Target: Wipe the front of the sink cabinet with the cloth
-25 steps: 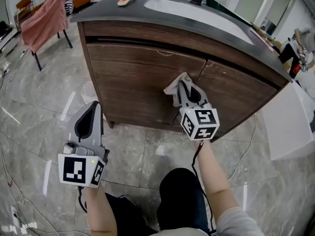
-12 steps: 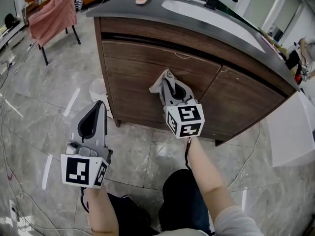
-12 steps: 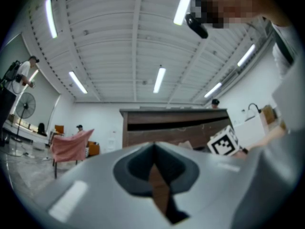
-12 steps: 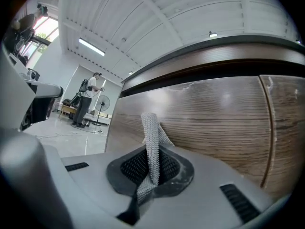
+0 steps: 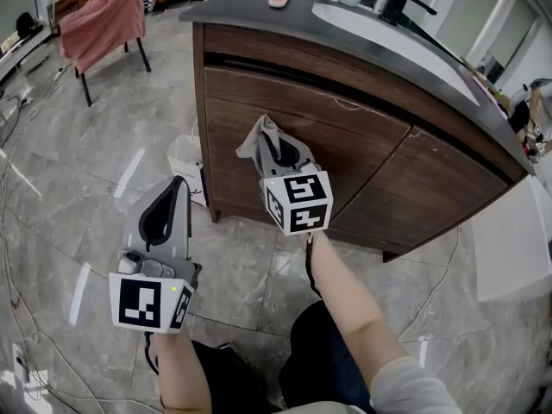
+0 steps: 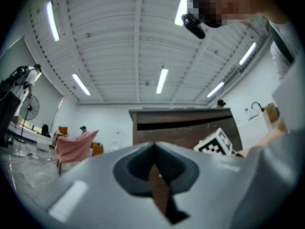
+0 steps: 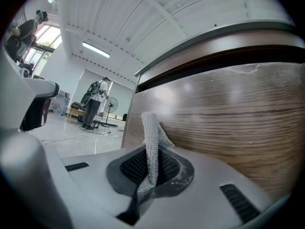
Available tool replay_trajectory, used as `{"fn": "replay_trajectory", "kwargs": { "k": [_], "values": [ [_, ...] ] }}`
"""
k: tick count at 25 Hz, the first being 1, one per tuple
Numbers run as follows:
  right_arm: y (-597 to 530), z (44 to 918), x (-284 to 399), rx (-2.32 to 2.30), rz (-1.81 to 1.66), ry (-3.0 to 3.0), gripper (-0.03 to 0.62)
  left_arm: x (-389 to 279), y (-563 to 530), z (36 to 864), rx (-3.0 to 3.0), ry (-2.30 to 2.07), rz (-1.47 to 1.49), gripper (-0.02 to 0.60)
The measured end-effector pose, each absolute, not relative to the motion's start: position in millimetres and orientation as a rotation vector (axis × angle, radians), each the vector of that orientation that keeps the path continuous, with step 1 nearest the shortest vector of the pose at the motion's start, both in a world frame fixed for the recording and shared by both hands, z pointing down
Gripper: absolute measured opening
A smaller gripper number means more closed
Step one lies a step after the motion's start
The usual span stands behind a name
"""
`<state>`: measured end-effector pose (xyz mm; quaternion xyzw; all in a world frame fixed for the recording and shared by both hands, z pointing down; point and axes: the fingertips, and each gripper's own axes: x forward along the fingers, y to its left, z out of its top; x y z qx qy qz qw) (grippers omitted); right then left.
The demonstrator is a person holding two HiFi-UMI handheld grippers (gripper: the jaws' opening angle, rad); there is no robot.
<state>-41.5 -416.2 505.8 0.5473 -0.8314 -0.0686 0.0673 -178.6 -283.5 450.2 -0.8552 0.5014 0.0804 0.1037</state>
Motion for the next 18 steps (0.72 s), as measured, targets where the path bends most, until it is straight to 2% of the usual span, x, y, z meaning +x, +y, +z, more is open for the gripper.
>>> {"fn": "replay_trajectory", "kwargs": {
  "k": [11,18],
  "values": [
    [-448.0,519.6,-126.2,1.543,-0.179,-2.555,0.006,-208.0,-284.8,456.5,-2.501,1.543,0.243,0.005],
    [-453.5,536.0,-141.6,1.520,-0.187,-2.558,0.006,-217.2,-287.0,453.5,-2.490,1.556,0.267,0.005]
  ]
}}
